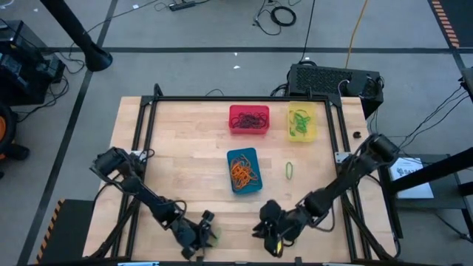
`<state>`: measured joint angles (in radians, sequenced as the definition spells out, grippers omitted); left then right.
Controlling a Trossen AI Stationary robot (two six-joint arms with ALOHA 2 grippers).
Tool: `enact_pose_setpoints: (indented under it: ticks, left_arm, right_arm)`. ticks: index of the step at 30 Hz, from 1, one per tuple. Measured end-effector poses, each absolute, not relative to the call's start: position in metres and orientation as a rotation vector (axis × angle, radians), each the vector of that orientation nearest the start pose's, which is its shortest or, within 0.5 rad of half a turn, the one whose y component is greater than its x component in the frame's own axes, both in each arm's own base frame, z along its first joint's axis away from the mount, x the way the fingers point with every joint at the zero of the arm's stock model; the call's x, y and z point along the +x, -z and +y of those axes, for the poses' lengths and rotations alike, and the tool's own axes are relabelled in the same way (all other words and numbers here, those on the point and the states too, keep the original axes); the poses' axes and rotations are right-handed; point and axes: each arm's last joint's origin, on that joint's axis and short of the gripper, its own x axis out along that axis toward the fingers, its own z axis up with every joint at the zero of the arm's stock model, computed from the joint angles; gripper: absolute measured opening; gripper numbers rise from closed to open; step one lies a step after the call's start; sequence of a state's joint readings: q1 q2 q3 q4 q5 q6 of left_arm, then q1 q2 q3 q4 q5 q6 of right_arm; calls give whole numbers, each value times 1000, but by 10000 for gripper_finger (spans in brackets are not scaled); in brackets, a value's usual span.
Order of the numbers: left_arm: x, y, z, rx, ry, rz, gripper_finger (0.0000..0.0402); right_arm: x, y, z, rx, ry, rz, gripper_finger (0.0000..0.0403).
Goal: Sort rubber bands into baskets
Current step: Put the green rubber band into the yellow bin
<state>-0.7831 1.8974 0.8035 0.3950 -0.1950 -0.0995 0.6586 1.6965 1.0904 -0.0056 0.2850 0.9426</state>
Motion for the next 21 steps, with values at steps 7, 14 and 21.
enact_pose_setpoints:
  ticks: [7, 14, 21]
  left_arm:
    - [284, -84, -247, 60, 500, 723, 161]
    - [293, -77, -251, -31, 478, 771, 103]
    - [297, -106, -238, -151, 436, 783, 11]
  right_arm:
    - [295, -194, 245, 663, -140, 688, 81]
    - [292, -192, 250, 592, -176, 683, 71]
    - [295, -191, 245, 403, -216, 663, 62]
